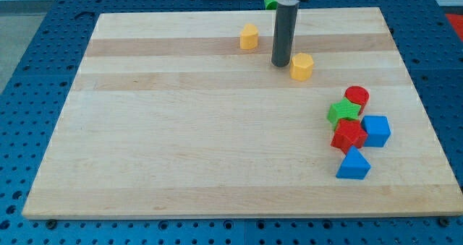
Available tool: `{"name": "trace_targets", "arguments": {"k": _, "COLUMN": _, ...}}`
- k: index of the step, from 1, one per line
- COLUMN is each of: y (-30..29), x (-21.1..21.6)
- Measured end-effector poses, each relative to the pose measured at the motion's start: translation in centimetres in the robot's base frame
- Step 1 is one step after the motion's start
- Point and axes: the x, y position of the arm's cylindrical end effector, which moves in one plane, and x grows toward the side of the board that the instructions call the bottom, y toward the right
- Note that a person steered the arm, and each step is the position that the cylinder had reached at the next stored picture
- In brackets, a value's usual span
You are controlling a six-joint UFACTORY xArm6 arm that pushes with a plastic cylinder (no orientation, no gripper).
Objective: Move the yellow heart towards the top left
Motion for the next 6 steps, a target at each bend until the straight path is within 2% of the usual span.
{"name": "trace_targets", "arguments": {"k": 1, "y": 4.9, "x": 2.0}}
{"name": "trace_targets", "arguments": {"k": 2, "y": 5.8, "x": 8.7}}
{"name": "trace_targets", "arguments": {"k": 3, "y": 5.8, "x": 10.0}}
{"name": "trace_targets", "arguments": {"k": 4, "y": 2.5, "x": 2.6}}
{"name": "trace_targets", "arguments": {"k": 5, "y": 1.7, "x": -3.7}}
{"name": "trace_targets", "arguments": {"k": 6, "y": -6.4, "x": -5.7}}
